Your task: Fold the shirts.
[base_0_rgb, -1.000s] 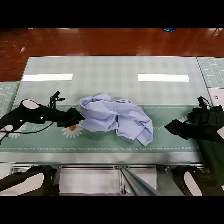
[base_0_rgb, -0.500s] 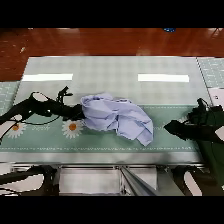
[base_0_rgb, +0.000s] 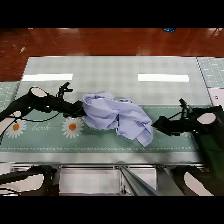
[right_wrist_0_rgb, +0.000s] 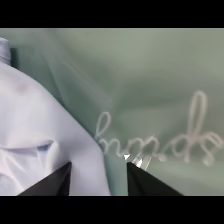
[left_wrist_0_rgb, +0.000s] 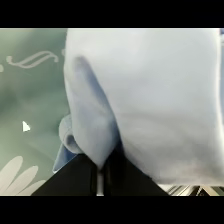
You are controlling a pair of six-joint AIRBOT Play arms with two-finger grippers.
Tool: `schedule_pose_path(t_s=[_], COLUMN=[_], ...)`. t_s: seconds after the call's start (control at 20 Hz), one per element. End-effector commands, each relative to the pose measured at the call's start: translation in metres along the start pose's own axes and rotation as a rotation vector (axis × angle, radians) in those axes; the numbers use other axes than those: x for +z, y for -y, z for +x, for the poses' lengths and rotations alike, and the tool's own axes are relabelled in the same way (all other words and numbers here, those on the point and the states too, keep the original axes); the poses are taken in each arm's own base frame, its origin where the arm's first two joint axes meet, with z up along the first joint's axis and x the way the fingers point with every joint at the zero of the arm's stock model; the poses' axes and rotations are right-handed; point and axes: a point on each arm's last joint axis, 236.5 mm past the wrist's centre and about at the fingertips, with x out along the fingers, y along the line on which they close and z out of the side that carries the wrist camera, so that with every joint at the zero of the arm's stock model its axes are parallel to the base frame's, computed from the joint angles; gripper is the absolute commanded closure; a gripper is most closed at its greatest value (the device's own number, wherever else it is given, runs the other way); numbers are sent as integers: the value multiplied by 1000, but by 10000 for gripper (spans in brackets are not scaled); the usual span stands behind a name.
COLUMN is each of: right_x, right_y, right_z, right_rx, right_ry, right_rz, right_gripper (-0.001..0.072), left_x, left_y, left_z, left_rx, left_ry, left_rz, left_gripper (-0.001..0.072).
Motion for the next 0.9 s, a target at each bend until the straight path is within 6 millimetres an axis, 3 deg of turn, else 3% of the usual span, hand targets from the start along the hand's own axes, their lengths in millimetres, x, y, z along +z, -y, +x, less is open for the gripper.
schedule_pose_path(t_s=[0.0,0.1,0.2,0.3,0.4,0.45,0.5,0.6,0.7,0.85], right_x=[6,12,27,53,88,103,115,122,105,54], right_y=[-20,-38,-69,-107,-155,-183,-209,-256,-294,-321], right_z=[32,40,26,-11,-73,-113,-157,-247,-330,-428], right_rx=[29,35,76,103,117,118,113,110,129,153], right_ry=[-38,-53,-43,18,164,259,366,572,754,982], right_rz=[-12,-73,-177,-304,-437,-507,-574,-690,-793,-898], right_gripper=[342,662,691,691,692,692,692,692,692,692], left_x=[-1,-2,2,23,59,77,93,104,91,42], left_y=[1,2,7,24,56,80,110,167,218,281], left_z=[0,-1,-12,-44,-99,-134,-176,-258,-331,-415], left_rx=[-3,-6,-28,-66,-107,-137,-173,-203,-189,-147], left_ry=[-5,-11,-15,26,175,277,396,604,775,983], left_rz=[1,1,10,45,118,165,223,342,481,668], left_gripper=[688,688,688,688,688,688,688,689,689,689])
